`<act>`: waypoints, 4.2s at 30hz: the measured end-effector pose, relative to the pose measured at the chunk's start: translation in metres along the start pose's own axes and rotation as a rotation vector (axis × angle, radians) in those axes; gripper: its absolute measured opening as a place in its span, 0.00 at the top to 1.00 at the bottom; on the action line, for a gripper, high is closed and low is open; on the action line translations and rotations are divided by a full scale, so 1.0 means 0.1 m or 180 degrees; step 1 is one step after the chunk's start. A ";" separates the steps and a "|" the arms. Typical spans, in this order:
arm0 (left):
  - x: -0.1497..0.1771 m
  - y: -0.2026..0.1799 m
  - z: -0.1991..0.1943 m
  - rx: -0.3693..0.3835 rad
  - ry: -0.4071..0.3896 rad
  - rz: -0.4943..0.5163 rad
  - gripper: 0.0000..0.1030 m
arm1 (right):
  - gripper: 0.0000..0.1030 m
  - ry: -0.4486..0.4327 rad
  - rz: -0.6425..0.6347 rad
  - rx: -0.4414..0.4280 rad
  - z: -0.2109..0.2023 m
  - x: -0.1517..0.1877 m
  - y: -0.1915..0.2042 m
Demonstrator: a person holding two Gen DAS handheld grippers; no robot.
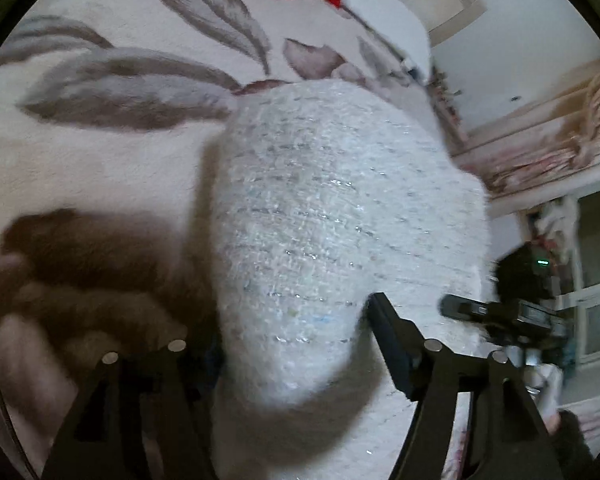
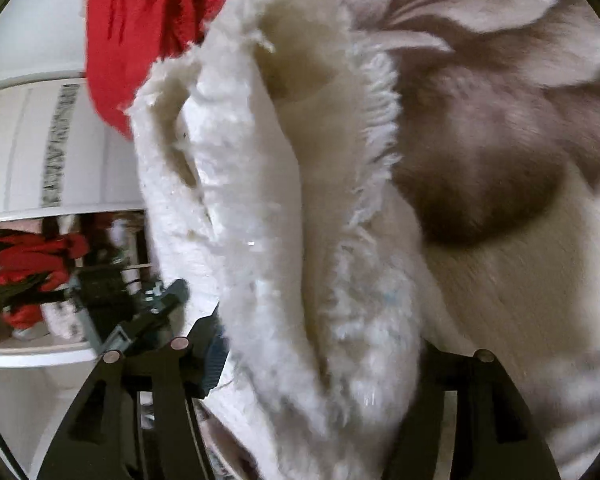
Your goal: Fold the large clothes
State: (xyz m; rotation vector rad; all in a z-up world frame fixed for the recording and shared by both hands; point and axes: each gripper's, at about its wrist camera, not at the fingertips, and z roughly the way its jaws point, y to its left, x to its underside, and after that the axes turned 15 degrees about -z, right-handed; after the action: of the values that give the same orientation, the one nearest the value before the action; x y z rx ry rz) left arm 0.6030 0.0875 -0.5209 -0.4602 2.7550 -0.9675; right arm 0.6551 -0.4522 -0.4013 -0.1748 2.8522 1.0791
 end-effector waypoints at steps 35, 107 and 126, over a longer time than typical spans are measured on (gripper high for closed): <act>3.05 -2.23 -4.22 -0.1219 -0.1830 0.0909 0.00 | 0.16 -0.1489 -0.1119 0.2981 -3.78 4.04 5.08; 4.41 -2.60 -5.30 -0.1260 -0.2518 0.1085 0.00 | 0.10 -0.2184 -0.1662 0.2867 -4.96 5.66 6.31; 4.39 -2.64 -5.35 -0.1267 -0.2562 0.1073 0.00 | 0.10 -0.2188 -0.1656 0.2820 -4.98 5.61 6.29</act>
State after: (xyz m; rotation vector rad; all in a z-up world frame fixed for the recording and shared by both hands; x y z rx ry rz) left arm 0.1064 0.0478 0.0273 -0.3217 2.1492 -0.0894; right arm -0.0069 -0.3573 0.3134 -0.3525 2.1771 -0.2277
